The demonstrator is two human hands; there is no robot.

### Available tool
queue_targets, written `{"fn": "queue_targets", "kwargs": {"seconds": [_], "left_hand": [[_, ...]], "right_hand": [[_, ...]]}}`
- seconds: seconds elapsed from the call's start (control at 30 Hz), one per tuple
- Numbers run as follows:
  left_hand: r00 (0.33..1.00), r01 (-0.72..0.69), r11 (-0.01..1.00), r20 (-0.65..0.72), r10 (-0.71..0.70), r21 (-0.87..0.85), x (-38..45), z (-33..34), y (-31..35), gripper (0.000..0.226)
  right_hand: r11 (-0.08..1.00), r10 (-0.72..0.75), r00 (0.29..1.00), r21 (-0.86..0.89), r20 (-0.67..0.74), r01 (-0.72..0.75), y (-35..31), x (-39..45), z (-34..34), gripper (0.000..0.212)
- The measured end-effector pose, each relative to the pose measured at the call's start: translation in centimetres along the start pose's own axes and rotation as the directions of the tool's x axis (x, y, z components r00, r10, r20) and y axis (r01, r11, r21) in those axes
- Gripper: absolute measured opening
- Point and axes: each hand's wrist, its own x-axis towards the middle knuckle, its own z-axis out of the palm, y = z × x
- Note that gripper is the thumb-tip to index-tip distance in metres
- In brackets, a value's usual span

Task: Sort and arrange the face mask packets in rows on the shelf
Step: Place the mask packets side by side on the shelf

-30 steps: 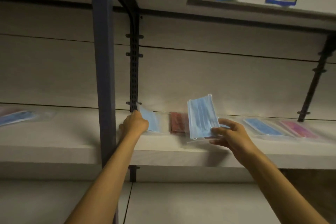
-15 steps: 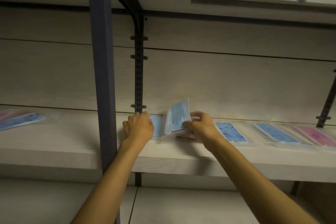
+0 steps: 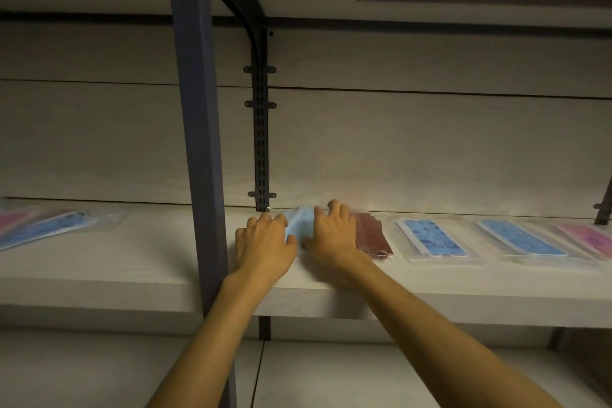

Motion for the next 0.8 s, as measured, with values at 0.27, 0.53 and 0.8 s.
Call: {"fn": "queue_targets", "kwargs": {"seconds": [0.27, 0.53, 0.8], "left_hand": [[0.999, -0.013, 1.000, 0.044, 0.014, -0.021, -0.3, 0.2, -0.1, 0.037], [0.998, -0.044, 0.994, 0.047, 0.049, -0.099, -1.8, -0.3, 0.5, 0.033], [0.998, -0.056, 0.991, -0.007, 0.055, -0.118, -6.0, -2.4, 2.4, 0.030]], "right_hand": [[0.982, -0.149, 0.987, 0.125, 0.052, 0.142, 0.6, -0.5, 0.5, 0.029], [0.939, -0.247, 0.967, 0.232, -0.060, 0.254, 2.9, -2.7, -1.9, 0.032], [0.896, -0.325, 0.938, 0.281, -0.117, 0.345, 5.3, -9.0, -4.0, 0.031]]}}
